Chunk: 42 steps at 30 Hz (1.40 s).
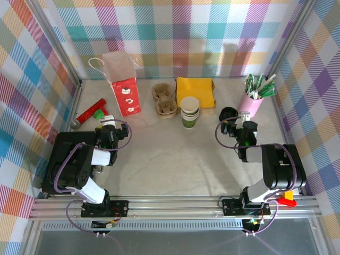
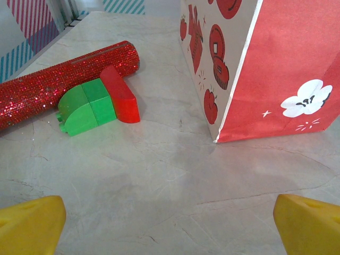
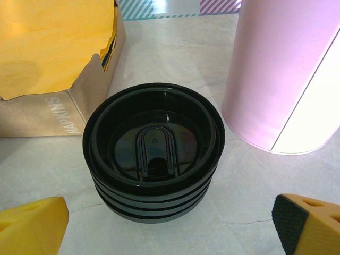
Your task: Pack the takeout coffee
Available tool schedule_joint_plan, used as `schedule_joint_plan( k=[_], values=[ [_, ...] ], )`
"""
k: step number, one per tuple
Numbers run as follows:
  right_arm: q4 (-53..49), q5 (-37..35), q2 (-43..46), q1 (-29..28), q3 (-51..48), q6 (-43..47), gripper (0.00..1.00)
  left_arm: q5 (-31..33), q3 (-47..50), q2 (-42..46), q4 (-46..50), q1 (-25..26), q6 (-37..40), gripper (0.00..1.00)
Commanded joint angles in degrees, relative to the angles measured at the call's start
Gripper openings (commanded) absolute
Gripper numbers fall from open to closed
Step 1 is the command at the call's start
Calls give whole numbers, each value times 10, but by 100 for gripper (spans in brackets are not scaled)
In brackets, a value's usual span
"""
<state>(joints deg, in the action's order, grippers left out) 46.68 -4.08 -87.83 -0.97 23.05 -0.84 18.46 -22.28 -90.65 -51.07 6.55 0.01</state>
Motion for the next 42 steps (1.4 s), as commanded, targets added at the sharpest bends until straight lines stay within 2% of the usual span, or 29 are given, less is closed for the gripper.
schedule_joint_plan(
  k=[1,10,12,15,17,20,22,25,27,30,32,37,42],
  values=[
    [16,-4,-1,-3,2,-7,99,-5,-1,2,-6,-3,-2,100],
    [31,-12,11,-3,-13,-10,99,12,24,18,-41,5,1,100],
    [53,-28,31,-4,-33,-17,99,4,43,34,-61,7,6,100],
    [72,-31,80,-4,-68,-17,99,30,61,78,-60,18,11,100],
    [-15,-47,144,-3,-60,-36,99,50,55,132,9,20,-2,100],
    [-271,-81,228,-2,14,-123,99,73,41,229,137,23,-36,100],
    [-374,-47,263,-1,50,-151,99,78,30,296,223,27,-62,100],
    [-544,-15,305,-1,120,-257,99,85,-26,382,402,28,-138,100],
    [-626,53,314,-2,166,-284,99,79,-78,413,526,29,-193,100],
    [-687,136,312,-9,208,-327,99,32,-131,435,630,29,-248,100],
    [-727,147,296,-32,243,-353,99,-22,-157,443,680,29,-271,100],
    [-852,44,206,-142,384,-368,100,-143,-219,430,748,30,-297,100],
    [-917,-21,97,-220,523,-359,91,-285,-268,395,753,56,-294,100]
  ],
)
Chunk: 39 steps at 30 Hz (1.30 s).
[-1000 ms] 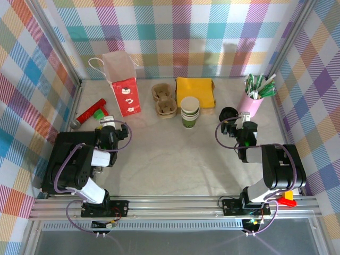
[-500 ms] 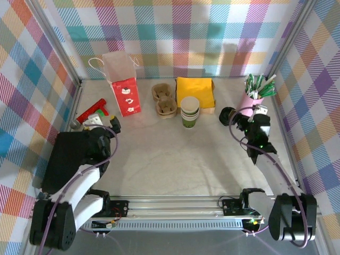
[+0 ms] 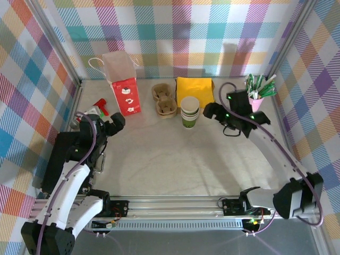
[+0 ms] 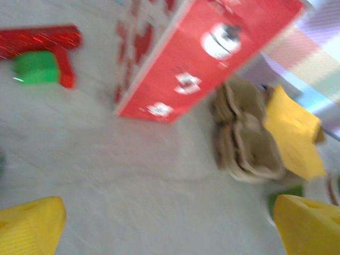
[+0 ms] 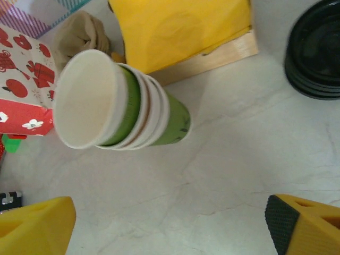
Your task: Pack the takeout coffee
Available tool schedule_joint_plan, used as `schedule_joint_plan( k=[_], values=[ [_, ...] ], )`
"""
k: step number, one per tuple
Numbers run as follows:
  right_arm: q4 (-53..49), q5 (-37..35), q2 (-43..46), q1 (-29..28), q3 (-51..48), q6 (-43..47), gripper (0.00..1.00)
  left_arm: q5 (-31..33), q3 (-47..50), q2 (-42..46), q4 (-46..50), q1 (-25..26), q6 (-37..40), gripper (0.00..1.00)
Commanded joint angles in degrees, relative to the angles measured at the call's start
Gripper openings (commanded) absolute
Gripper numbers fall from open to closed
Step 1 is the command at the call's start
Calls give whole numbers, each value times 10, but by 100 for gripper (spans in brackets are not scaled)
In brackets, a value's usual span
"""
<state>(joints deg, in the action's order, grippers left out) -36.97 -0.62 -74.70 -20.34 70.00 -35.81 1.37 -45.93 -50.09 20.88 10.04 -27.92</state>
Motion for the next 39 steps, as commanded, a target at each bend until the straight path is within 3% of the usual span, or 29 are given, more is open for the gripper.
schedule_joint_plan(
  k=[1,9,19,34,39],
  values=[
    [-90,-75,-55,-37,77,-9,91,-117,-43,-16,40,37,-13,100],
    [-134,-118,-200,-67,233,4,82,-94,-100,-38,65,118,7,100],
    [-158,-124,-308,-70,334,22,54,-84,-100,-51,63,125,10,99],
    [-166,-113,-345,-70,361,29,16,-78,-105,-55,66,126,15,99],
    [-179,-125,-337,-71,376,40,11,-80,-105,-56,66,126,15,99]
  ],
)
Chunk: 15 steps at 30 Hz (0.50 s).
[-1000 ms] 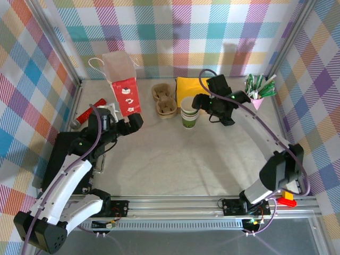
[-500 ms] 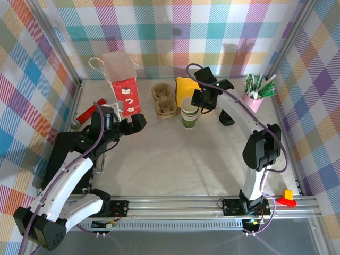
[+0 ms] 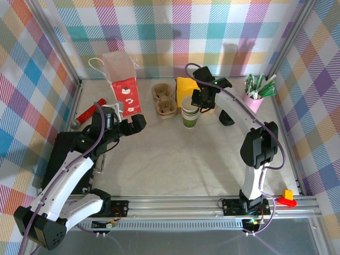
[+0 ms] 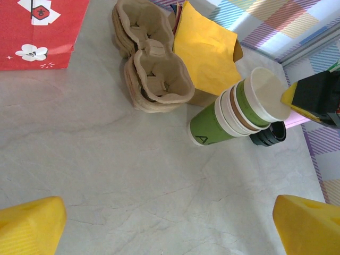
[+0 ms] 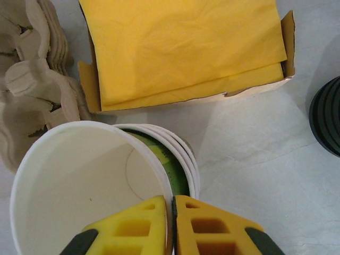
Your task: Pack the takeout coffee
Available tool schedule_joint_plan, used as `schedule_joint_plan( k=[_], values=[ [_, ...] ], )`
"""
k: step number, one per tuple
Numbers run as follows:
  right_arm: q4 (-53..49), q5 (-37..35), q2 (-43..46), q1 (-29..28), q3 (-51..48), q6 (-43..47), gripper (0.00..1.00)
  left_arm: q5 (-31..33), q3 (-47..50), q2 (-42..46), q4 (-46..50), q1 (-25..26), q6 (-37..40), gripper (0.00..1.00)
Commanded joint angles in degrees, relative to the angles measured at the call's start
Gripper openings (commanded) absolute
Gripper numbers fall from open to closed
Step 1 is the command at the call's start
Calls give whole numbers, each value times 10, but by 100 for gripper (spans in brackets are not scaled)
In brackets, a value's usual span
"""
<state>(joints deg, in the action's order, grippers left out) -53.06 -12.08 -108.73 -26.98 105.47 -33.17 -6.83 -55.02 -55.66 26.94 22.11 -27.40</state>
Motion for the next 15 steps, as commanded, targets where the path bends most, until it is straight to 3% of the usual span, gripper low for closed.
schedule_joint_plan(
  k=[1,4,15],
  values=[
    [-20,-13,6,-4,25,17,9,1,-13,1,6,6,9,99],
    [-37,-21,9,-4,45,26,2,1,-14,1,6,6,7,99],
    [-117,-17,72,-13,131,55,0,10,-17,30,11,7,2,99]
  ],
)
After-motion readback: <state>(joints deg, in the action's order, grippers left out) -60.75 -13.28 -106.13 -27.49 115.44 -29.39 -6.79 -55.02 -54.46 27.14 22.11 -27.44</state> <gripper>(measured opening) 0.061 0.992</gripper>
